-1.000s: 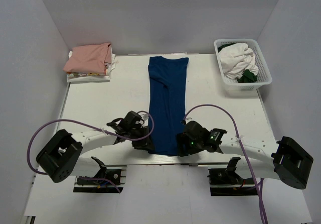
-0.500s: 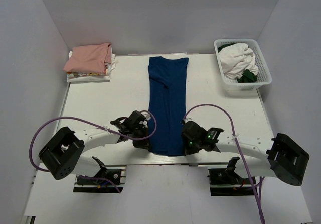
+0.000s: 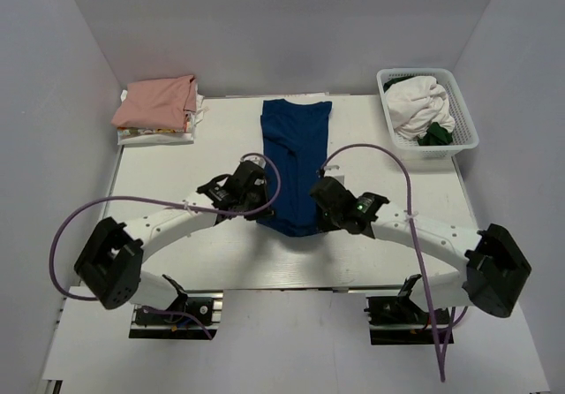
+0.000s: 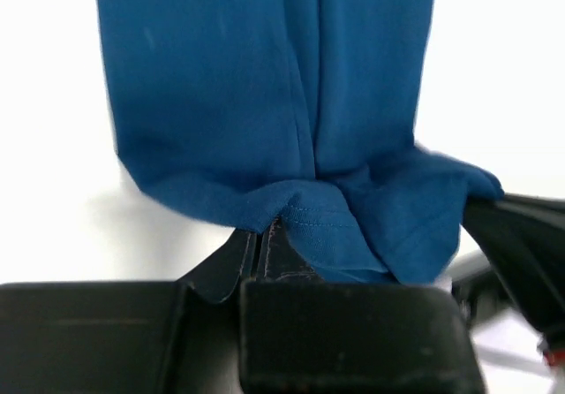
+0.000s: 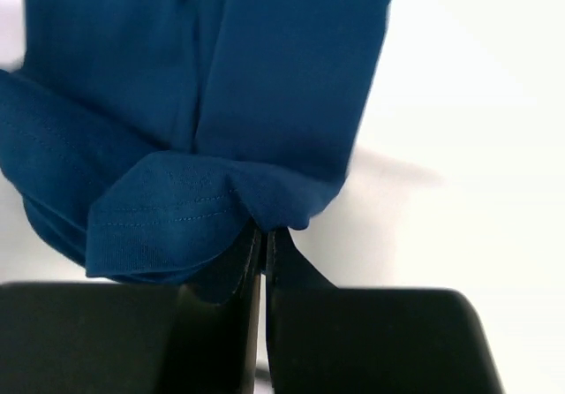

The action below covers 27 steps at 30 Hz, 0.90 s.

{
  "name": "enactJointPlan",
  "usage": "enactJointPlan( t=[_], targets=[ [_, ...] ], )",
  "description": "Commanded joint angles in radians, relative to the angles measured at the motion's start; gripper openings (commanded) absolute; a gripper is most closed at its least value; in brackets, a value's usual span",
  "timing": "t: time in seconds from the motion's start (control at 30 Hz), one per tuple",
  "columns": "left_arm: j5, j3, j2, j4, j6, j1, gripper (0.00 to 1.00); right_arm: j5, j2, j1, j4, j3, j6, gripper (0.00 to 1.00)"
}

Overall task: Fold and stack the t-shirts
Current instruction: Fold the folded rectangular tshirt in 1/3 of the way

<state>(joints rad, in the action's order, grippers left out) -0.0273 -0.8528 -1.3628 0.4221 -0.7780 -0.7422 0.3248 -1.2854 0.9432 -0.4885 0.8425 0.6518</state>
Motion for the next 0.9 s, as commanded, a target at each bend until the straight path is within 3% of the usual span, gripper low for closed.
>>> enactJointPlan(
  t=[0.0, 0.23, 0.43, 0.63, 0.87],
  targets=[
    [0.135, -0.120, -0.087, -0.005, 0.008, 0.030, 0.00, 0.124, -0.060, -0.059, 0.028, 0.082, -0.055, 0.00],
    [0.216, -0.380, -0.298, -0.014, 0.097, 0.105, 0.00, 0.140, -0.227, -0.199, 0.123, 0.251, -0.158, 0.00],
    [0.170, -0.514, -0.422, -0.003, 0.141, 0.179, 0.00, 0.059, -0.353, -0.284, 0.162, 0.380, -0.207, 0.00],
    [0.101, -0.577, -0.518, -0.003, 0.161, 0.227, 0.00, -0.004, -0.472, -0.336, 0.177, 0.446, -0.230, 0.00],
    [0.030, -0.623, -0.602, -0.069, 0.193, 0.257, 0.00, -0.059, -0.600, -0.397, 0.309, 0.480, -0.230, 0.00]
  ],
)
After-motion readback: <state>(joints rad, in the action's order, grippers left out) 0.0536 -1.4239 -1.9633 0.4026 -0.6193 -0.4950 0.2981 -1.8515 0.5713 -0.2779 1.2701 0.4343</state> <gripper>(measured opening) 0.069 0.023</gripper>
